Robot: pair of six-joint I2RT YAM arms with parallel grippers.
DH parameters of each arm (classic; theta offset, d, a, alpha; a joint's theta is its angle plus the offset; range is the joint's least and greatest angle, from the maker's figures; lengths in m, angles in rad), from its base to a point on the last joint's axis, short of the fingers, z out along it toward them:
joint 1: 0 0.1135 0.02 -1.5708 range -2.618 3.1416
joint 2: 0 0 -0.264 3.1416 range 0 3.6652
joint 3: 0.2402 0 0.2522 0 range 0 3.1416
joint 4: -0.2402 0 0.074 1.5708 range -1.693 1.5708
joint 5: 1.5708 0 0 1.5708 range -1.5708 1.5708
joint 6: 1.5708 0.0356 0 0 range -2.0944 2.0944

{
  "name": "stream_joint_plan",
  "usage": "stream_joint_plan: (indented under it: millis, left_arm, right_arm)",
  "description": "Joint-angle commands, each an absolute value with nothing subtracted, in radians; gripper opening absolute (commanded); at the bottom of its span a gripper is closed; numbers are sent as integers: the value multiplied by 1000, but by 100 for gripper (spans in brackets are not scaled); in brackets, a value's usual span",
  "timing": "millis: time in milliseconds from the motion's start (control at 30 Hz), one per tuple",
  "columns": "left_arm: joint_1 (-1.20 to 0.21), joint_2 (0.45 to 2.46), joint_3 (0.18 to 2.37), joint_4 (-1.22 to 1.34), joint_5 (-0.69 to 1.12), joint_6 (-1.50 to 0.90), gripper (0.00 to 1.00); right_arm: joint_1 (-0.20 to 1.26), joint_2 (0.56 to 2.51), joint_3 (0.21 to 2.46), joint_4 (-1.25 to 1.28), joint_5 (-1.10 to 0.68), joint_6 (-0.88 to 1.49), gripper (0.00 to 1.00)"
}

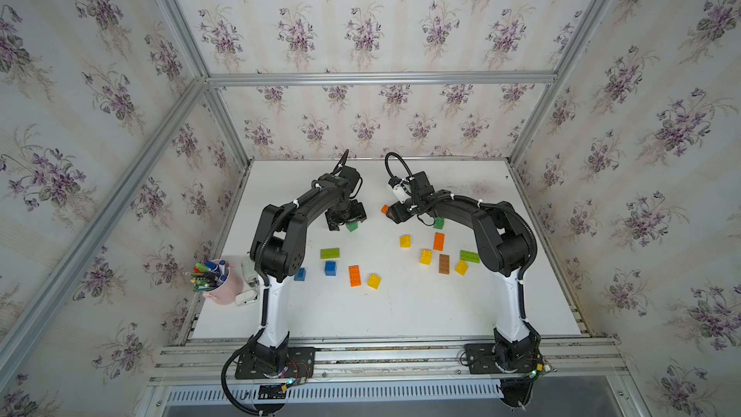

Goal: Assemble a fork with lego
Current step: Move the lego brick at the center of the board.

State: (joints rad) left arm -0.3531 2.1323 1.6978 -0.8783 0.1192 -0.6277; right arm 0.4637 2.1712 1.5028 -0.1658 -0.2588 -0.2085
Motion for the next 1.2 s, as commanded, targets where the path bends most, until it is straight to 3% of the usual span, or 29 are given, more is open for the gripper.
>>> stream_joint_plan:
  millis: [0,600,867,1167]
  left_arm:
    - [-359,2148,1718,-920,81,-656,84]
    - [-367,2238,1798,-976,24,-542,61]
    - [-367,2231,1779,-964,29,-472,46]
    - [-367,2193,1716,-943,107,-412,39]
  right_arm:
    - [464,2190,1526,-194,-288,-248,75]
    - [514,2235,1563,-241,-180,-257,60]
    - [520,2229,1550,-239,-159,-246,49]
    - [521,2205,1528,-241,-174,-265,36]
